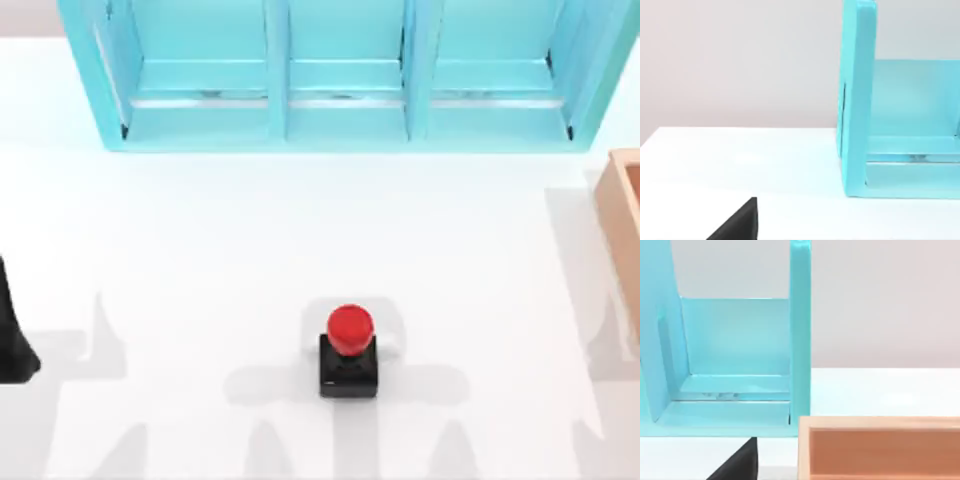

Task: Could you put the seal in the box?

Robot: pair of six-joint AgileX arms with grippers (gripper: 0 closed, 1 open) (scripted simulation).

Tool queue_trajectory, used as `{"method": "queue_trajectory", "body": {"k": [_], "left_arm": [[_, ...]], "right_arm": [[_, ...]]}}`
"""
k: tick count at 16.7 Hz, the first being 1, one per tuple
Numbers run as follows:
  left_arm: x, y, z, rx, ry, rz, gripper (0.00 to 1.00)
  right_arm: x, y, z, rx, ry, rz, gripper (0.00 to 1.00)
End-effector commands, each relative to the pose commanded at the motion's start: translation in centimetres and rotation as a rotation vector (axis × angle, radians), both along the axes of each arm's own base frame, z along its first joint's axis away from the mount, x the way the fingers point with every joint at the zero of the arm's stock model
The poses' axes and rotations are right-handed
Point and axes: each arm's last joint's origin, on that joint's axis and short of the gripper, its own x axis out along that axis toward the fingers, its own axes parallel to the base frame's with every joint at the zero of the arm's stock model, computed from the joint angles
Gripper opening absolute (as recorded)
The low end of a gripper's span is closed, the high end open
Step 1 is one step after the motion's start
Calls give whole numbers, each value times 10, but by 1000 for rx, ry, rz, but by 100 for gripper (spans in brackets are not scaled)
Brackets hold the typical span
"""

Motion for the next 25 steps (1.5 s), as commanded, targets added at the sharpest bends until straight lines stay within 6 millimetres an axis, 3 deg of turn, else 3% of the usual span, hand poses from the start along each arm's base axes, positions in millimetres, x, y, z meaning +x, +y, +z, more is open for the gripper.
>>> {"method": "queue_trajectory", "body": {"k": [3, 6, 9, 12, 15, 17, 21, 25], "left_arm": [[0, 0, 0, 0, 0, 0, 100], [0, 0, 0, 0, 0, 0, 100], [0, 0, 0, 0, 0, 0, 100], [0, 0, 0, 0, 0, 0, 100], [0, 0, 0, 0, 0, 0, 100], [0, 0, 0, 0, 0, 0, 100], [0, 0, 0, 0, 0, 0, 100], [0, 0, 0, 0, 0, 0, 100]], "right_arm": [[0, 1, 2, 7, 9, 10, 100], [1, 10, 18, 68, 91, 89, 100], [6, 26, 53, 156, 245, 200, 100], [25, 53, 100, 230, 469, 299, 100], [60, 100, 137, 251, 758, 340, 100], [85, 140, 146, 229, 958, 324, 100], [121, 217, 135, 139, 1287, 217, 100], [148, 277, 112, 55, 1475, 92, 100]]}}
